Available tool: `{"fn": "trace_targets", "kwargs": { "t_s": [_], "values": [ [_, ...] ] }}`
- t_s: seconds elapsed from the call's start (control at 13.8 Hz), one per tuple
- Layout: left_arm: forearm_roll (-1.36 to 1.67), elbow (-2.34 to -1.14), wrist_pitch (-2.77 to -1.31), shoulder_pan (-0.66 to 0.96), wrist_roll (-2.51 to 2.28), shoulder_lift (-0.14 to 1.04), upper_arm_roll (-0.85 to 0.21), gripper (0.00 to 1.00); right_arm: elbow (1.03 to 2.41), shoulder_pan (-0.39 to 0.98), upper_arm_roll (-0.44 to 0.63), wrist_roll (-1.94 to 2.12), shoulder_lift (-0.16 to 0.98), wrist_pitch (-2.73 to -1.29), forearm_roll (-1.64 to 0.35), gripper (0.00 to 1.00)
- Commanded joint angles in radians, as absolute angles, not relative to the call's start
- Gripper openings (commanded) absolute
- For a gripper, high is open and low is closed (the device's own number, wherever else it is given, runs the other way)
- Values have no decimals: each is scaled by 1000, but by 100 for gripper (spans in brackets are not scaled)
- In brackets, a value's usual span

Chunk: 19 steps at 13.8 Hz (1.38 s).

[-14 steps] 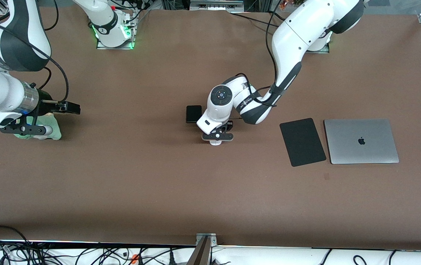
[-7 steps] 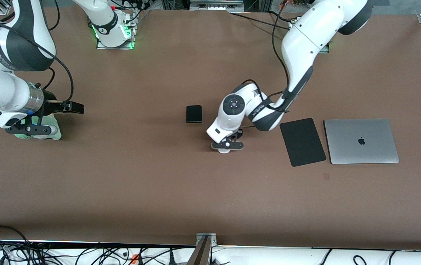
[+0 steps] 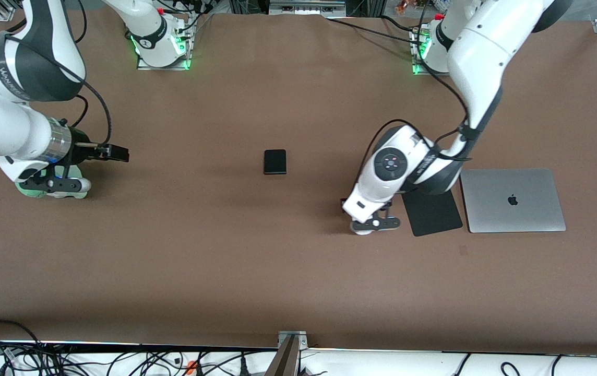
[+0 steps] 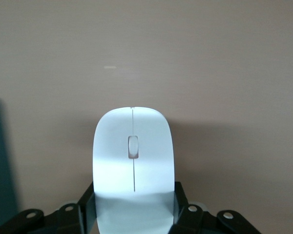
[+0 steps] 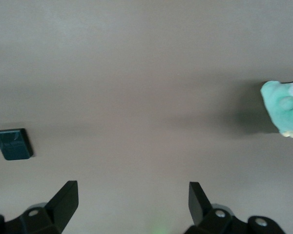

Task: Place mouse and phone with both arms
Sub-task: 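Carry the mouse to the black pad while the right gripper reaches the phone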

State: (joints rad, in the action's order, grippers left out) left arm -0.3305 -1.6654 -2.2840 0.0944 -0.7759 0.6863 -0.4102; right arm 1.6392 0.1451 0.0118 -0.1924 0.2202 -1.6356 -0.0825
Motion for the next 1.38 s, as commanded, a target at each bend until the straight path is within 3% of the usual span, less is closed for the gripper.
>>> {"fn": "trace_targets", "kwargs": {
  "t_s": [0.0,0.29,0.65,0.73,0.8,0.87,1.02,1.31],
  "values": [
    [-357,-1885,-2331,-58,-755,549,-457,35,1635,216,11,-288,232,-1666,-110,100],
    [-357,-2071,-2555,-305,-527,537,-511,38,1635,342,11,-379,268,-1770,-114,100],
    [-356,-2126,-2560,-348,-505,552,-509,37,1702,465,11,-425,333,-1972,-126,100],
    [-356,-2123,-2560,-353,-502,566,-509,44,1732,481,11,-425,340,-2021,-126,100],
    [-356,-2122,-2559,-357,-497,569,-508,79,1773,504,11,-426,347,-2084,-127,100],
    [-356,-2120,-2556,-363,-495,568,-509,100,1814,534,11,-439,348,-2148,-127,100],
    [-356,-2111,-2549,-380,-499,552,-512,100,1870,581,11,-494,374,-2262,-124,100],
    [-356,-2108,-2510,-377,-499,460,-515,100,1881,661,12,-547,454,-2347,-112,100]
  ]
}}
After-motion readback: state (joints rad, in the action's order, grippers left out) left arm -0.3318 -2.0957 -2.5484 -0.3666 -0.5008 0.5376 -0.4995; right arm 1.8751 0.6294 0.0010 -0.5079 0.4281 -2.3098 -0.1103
